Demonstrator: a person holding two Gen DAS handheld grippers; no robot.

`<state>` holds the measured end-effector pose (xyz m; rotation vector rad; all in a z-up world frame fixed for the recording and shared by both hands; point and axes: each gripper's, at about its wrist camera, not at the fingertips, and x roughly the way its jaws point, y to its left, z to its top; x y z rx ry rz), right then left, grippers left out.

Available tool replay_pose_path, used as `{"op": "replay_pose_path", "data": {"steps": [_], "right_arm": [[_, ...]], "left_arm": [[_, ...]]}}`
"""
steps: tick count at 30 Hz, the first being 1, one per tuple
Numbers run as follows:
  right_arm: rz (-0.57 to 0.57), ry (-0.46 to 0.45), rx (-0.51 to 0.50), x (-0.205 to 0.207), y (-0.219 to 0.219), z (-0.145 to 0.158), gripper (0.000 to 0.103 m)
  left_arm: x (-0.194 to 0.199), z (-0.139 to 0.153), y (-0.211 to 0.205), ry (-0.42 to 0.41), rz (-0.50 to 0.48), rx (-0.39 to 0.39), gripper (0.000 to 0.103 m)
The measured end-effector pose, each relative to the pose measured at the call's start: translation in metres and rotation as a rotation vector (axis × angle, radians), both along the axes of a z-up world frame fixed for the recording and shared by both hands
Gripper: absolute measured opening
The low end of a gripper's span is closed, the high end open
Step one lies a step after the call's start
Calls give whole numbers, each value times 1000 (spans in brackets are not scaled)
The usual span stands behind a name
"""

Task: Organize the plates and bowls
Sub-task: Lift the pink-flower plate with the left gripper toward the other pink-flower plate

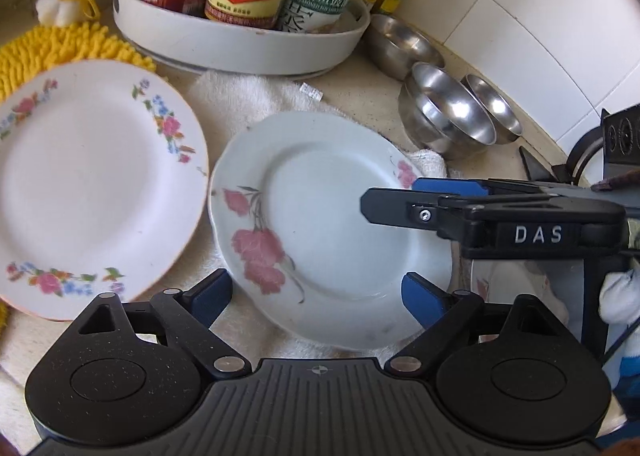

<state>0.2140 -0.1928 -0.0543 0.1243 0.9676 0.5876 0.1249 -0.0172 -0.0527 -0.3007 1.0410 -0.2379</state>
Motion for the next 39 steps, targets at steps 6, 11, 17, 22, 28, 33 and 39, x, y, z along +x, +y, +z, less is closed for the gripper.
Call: {"op": "replay_pose_path", "data": {"steps": [6,11,17,22,28,33,39], "right_arm": [[-36,26,-67,12,-10,-12,81],[-42,60,-12,13,-10,-16,83],[-39,84,34,14,-19,-20,86],[-52,78,20,18,-11,-17,89],[-62,63,47,3,-19,-3,89],[-97,58,67,-9,-28,10,89],[-137,41,83,-20,-36,23,89]], "left_arm": [[5,-1,-1,3,22,13,96],[11,-1,-6,-3,29,44,98],[19,-3,-3,-17,34,53,101],[28,-4,-10,-36,23,92,103],[26,0,-10,-39,21,106,101],[21,9,-16,-55,7,103,101],[14,23,-23,-95,-19,104,101]]}}
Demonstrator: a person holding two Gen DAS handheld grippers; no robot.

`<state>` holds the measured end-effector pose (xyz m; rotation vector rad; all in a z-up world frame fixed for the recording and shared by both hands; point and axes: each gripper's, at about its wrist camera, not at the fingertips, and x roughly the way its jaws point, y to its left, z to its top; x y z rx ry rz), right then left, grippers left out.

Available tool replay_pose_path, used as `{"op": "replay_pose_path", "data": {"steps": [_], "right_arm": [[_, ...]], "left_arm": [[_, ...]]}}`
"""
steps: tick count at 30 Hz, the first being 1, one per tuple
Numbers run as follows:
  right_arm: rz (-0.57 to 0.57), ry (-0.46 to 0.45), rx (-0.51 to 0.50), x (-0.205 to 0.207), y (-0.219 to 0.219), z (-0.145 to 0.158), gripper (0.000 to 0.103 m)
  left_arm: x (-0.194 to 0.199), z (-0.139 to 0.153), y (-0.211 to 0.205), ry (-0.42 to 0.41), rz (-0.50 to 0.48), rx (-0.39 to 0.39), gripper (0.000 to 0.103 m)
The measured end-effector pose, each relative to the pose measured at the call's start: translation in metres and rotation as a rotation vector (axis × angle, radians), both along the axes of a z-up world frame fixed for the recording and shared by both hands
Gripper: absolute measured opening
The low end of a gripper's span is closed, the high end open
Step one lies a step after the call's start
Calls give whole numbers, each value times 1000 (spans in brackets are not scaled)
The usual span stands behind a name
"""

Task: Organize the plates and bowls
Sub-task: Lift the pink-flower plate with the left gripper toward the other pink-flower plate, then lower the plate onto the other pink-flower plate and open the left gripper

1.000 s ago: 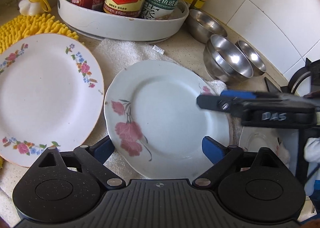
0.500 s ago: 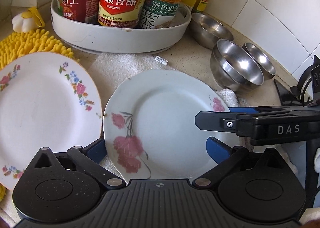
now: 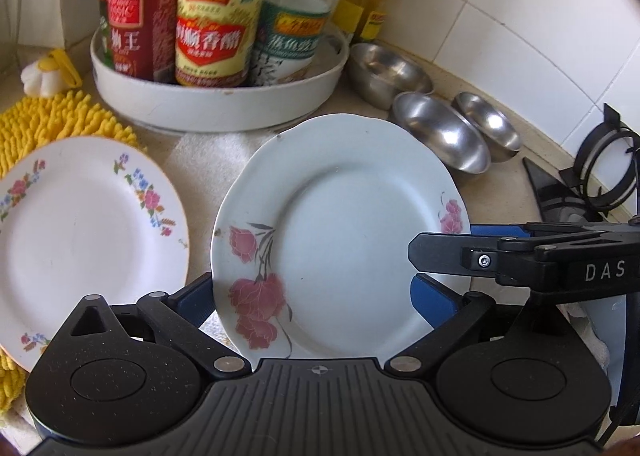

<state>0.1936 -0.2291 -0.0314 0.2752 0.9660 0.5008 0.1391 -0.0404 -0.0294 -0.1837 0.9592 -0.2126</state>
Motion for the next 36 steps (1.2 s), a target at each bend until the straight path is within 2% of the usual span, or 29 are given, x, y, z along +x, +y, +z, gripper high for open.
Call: {"op": "replay_pose_path", "data": {"steps": [12,25,36], "right_arm": [[-101,-18,-9,-29,-21,14,89],[-297,27,-19,-76,-72,8,89],[-397,67,-22,-102,-100,2,89]], "left_arm": [[-9,15,-18,-40,-86,13,101],[-11,10,-73,-29,-289,2,101],[-17,2,-115,-6,-416,13,101]]}}
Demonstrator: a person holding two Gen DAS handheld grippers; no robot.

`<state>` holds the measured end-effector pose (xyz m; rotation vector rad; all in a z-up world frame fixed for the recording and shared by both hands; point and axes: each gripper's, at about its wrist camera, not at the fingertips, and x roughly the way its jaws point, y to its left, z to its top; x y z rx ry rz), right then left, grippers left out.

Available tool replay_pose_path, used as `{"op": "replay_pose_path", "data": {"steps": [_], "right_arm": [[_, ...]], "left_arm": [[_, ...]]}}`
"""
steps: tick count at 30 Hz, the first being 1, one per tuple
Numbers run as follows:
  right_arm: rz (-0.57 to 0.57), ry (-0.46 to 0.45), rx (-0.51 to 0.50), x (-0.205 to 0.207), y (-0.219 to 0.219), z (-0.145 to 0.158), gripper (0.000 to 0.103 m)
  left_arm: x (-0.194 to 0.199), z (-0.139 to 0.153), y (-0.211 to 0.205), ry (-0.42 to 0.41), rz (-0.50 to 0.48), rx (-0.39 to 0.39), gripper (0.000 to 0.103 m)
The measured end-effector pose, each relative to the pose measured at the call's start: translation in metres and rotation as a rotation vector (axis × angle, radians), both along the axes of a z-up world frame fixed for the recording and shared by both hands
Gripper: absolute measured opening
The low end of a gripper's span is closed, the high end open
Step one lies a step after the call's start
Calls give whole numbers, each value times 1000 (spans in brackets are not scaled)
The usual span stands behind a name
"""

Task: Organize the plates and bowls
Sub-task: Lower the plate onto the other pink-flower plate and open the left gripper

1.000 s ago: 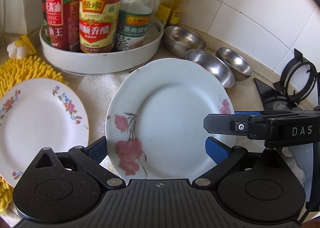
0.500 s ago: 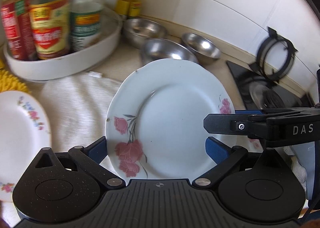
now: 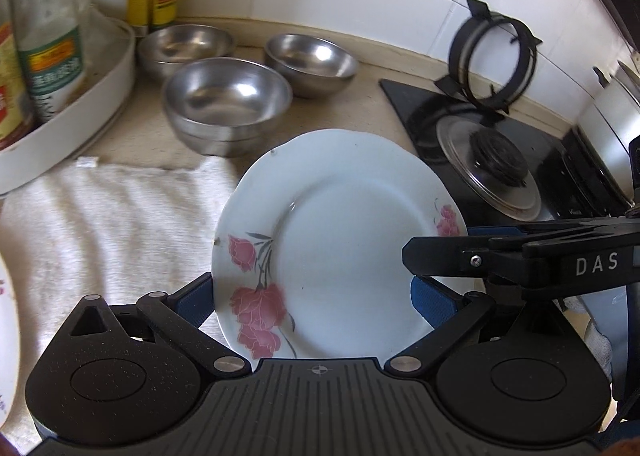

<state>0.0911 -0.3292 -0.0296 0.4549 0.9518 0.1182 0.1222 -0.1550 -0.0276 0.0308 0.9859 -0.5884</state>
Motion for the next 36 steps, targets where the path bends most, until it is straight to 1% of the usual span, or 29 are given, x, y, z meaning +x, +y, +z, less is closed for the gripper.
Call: {"op": "replay_pose_path", "data": {"steps": [8,15,18,20,21,23,25,27,31,36], "right_arm": [[-16,0,-50,-10,-5,2,89],[-42,0,-85,-16,-12,-1,89],[-25,-38,-99,-16,-12,2,89],[-20,-62,-153,-17,-10,5,89],[-21,-60,-177,-17,-10,4,89],[-18,-50,-172,-18,-15,2,89],[-14,-32,-130,-16,-19,-4,89],[-3,-22,-112,-14,-18,-8,89],[32,-39,-114,-9,-12,-5,89],[100,-72,-133,1,1,2,89]], "left_arm": [[-5,-4,-14,14,-43,2,101],[-9,-7,-21,30,-57,-2,100],[-14,-3,-23,-8,-67,-18,100],[-20,1,-28,-45,-90,-7,101],[-22,2,-28,-61,-92,5,102],[-23,1,-24,-66,-64,19,102],[-21,0,-16,-50,-19,3,102],[-19,-1,-10,-37,12,2,102],[-18,-7,-1,-2,50,2,102],[-22,0,9,-35,104,-1,102]]}}
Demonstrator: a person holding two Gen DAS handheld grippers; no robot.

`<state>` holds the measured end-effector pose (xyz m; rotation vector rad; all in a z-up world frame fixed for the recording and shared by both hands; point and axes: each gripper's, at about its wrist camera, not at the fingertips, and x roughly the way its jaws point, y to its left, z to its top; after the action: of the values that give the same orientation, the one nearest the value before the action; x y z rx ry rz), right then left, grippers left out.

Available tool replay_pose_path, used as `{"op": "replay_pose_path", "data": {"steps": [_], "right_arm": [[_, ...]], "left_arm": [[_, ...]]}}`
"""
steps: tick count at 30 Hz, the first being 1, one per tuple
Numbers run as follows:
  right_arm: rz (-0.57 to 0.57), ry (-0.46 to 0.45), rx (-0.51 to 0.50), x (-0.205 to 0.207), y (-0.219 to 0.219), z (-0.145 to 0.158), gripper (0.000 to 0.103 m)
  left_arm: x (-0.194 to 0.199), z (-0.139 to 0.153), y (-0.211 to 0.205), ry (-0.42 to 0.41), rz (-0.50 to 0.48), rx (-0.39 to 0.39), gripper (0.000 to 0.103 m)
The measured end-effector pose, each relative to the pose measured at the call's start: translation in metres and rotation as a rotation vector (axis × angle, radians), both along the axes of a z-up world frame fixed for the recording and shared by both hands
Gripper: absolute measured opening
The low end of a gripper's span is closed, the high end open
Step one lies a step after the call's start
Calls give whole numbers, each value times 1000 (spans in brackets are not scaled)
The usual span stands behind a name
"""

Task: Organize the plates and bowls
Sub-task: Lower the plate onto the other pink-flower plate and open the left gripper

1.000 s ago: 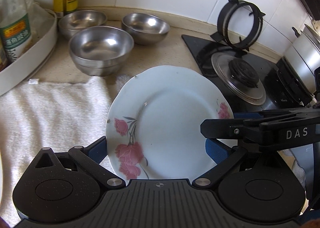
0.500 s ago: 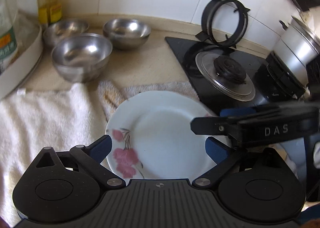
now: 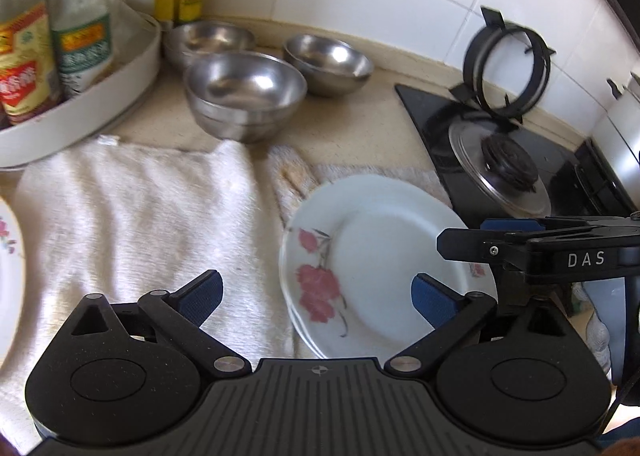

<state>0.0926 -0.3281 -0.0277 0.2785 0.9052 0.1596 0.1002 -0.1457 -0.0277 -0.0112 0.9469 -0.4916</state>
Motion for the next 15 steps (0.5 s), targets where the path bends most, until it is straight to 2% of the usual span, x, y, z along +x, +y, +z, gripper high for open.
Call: {"op": "replay_pose_path", "data": {"steps": [15], "right_arm": [[181,-12,29,34,80,1,89]], "left_arm": [[-7,6,70,-9,214,18,102]]}}
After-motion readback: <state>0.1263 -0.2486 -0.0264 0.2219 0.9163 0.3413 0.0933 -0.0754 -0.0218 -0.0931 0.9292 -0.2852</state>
